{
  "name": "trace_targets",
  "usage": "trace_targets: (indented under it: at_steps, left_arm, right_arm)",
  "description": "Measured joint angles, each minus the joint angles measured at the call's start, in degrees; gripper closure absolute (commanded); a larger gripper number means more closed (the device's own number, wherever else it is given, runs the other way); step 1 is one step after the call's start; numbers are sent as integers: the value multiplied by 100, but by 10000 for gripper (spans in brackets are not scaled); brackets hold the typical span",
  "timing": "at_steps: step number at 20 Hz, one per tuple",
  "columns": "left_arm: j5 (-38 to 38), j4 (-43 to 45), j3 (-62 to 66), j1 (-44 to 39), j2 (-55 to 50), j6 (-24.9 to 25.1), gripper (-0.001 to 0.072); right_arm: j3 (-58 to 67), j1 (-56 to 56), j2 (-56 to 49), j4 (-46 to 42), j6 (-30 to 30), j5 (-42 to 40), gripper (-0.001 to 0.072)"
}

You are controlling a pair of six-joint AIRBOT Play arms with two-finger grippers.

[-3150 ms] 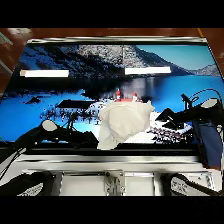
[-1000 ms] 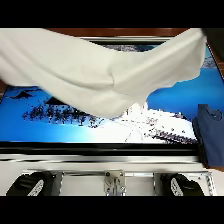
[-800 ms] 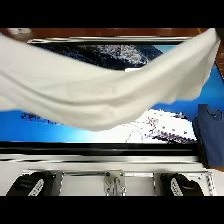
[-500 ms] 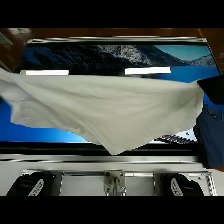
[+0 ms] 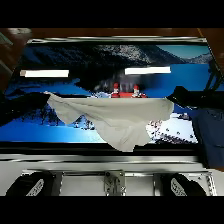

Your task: Fold the shirts.

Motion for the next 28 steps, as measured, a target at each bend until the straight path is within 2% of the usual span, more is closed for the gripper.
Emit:
trace_targets:
  at_steps: [5,6,7,8,9,11,13,18,21,24,28]
  left_arm:
    - [975,-402,-413,-24,-1456,-507,666]
    - [1108,-557,-442,-63,-1770,-551,661]
    - [1244,-680,-459,-109,-2055,-586,533]
    - [1364,-787,-466,-149,-2321,-610,232]
    - [1425,-879,-463,-173,-2601,-627,-5]
    - [1357,-966,-374,-15,-2933,-651,1]
    - [782,-1029,-164,400,-3115,-479,2]
    - [-1823,-1073,203,1554,-3169,407,2]
    - [-2693,-1209,-278,1519,-2916,713,2]
    - [-2605,-1880,-1180,872,-2734,852,1]
    - [-1480,-3101,-2109,-496,-2677,927,2]
  right_arm:
    - [-223,17,-1445,741,17,-1058,646]
    - [-238,57,-1687,874,20,-1261,617]
    - [-249,125,-1921,1047,9,-1482,442]
    - [-256,195,-2098,1169,-50,-1663,200]
    - [-262,267,-2245,1305,-186,-1878,143]
    - [-195,304,-2380,1499,-592,-2079,143]
    - [-2,138,-2345,1436,-992,-1989,144]
    - [404,-857,-1950,396,-1241,-984,143]
    - [352,-1329,-1884,42,-1268,-262,143]
    - [105,-1510,-1858,-46,-1353,76,143]
    - [-155,-1596,-1849,37,-1456,131,143]
